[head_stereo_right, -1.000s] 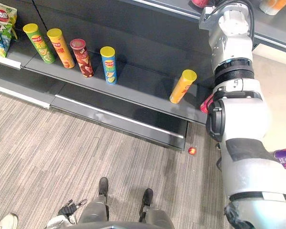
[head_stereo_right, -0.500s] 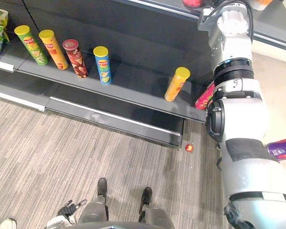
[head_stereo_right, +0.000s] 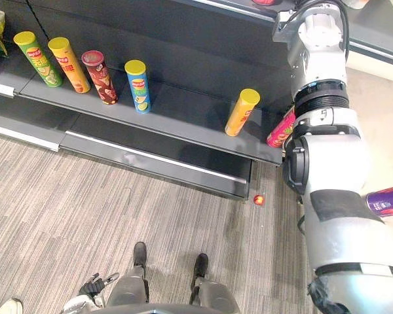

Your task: Put the gum and the chips on the shelf.

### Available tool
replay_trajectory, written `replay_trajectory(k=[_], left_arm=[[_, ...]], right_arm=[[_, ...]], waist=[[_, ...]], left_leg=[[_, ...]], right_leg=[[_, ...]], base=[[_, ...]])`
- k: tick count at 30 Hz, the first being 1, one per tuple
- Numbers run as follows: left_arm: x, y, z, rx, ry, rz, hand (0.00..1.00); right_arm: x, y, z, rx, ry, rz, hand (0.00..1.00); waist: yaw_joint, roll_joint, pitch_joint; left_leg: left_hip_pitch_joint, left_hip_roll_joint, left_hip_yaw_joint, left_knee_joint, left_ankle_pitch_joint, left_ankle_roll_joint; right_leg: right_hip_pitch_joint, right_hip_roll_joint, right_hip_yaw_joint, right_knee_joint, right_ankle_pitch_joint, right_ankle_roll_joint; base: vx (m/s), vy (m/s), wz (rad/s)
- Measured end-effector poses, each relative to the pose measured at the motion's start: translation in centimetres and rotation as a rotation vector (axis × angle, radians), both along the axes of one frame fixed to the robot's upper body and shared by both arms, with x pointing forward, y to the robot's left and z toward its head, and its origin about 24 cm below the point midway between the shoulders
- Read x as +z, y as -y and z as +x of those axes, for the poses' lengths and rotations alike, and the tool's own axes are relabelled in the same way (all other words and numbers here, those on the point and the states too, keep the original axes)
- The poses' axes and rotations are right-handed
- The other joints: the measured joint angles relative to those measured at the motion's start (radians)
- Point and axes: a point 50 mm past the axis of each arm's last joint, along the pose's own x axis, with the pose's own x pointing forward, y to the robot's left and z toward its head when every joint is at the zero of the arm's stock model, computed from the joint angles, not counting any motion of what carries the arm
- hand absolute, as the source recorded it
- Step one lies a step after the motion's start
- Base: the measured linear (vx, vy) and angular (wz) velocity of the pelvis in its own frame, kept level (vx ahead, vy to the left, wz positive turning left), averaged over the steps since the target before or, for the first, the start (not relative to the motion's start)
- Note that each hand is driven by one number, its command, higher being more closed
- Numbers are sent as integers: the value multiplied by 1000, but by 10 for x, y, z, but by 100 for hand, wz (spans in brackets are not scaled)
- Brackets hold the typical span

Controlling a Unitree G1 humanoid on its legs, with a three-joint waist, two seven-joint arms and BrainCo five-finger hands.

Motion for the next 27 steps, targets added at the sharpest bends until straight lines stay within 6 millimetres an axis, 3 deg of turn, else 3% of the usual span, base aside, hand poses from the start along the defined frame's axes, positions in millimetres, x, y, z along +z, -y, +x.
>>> replay_trajectory(k=[12,18,22,26,27], left_arm=[[0,0,-1,0,-3,-1,0],[0,-1,-2,-4,-6,0,0],[-1,-1,-6,-14,-24,-6,0],[-5,1,-19,-30,-74,-14,0],[-5,1,-19,-37,-76,-12,0]], right_arm=[[-20,6,2,-14,-31,-7,0],[-32,6,-10,-6,47,-63,0],[-59,-1,-34,33,130,-136,0],[-115,-28,-65,146,155,-125,0],[-118,-30,-67,147,158,-131,0]], waist=[[-12,-2,-1],[-26,-9,-7],[-34,-15,-32],[-58,-11,-76],[-59,-11,-77]], left_leg=[[46,8,44,0,-1,-1],[70,8,80,0,-4,-4],[75,8,96,0,-6,-5],[88,8,104,0,-11,-8],[89,8,104,0,-11,-8]], right_leg=[[21,6,36,2,1,-1],[24,7,75,-1,9,5],[22,7,88,-5,13,5],[27,7,102,-4,12,5],[27,7,102,-5,11,7]], base=[[0,1,-10],[-3,5,-17],[24,2,-11],[25,-2,-11],[0,0,0]])
